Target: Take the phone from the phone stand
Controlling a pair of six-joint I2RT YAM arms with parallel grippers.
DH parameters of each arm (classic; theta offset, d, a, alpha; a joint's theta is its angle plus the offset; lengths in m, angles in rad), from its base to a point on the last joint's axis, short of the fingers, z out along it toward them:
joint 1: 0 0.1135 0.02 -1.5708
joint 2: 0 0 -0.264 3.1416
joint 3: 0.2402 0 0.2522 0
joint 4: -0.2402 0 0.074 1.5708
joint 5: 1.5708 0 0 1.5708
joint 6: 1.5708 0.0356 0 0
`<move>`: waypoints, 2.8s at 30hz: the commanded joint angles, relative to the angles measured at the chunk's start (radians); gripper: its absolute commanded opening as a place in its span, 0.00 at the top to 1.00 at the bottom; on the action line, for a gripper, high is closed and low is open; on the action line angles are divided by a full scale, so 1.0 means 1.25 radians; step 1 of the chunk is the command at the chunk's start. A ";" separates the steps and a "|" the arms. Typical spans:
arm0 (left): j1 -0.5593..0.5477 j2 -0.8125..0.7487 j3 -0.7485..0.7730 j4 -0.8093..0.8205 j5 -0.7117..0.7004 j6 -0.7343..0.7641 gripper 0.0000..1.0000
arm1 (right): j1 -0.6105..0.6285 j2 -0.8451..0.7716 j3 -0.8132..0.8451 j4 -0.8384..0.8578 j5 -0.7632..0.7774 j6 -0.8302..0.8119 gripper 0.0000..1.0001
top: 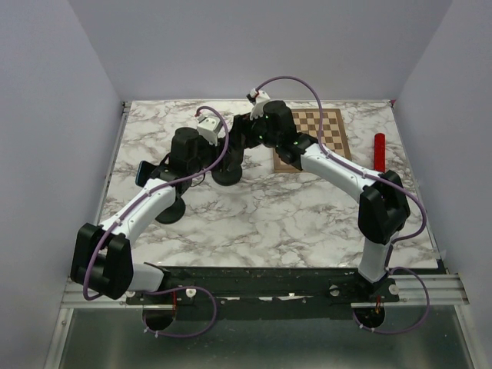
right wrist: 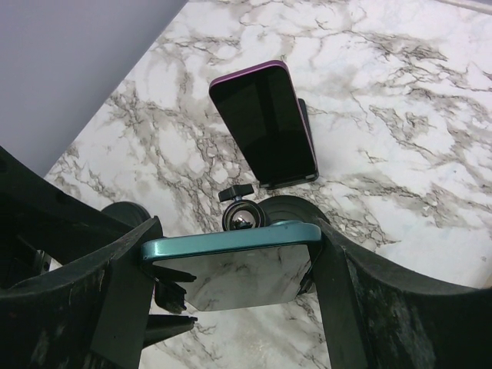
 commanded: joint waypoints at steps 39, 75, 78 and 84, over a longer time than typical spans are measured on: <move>0.006 0.056 0.063 -0.071 0.101 0.043 1.00 | 0.014 0.010 -0.006 -0.020 0.112 -0.144 0.99; 0.053 0.012 -0.012 -0.010 0.223 0.057 1.00 | -0.136 0.008 -0.019 -0.043 -0.286 -0.273 0.99; 0.057 0.032 -0.004 -0.017 0.223 0.057 1.00 | -0.132 0.016 0.002 -0.060 -0.333 -0.271 0.99; 0.066 0.046 0.001 -0.020 0.258 0.067 1.00 | -0.132 0.034 0.043 -0.087 -0.475 -0.253 0.99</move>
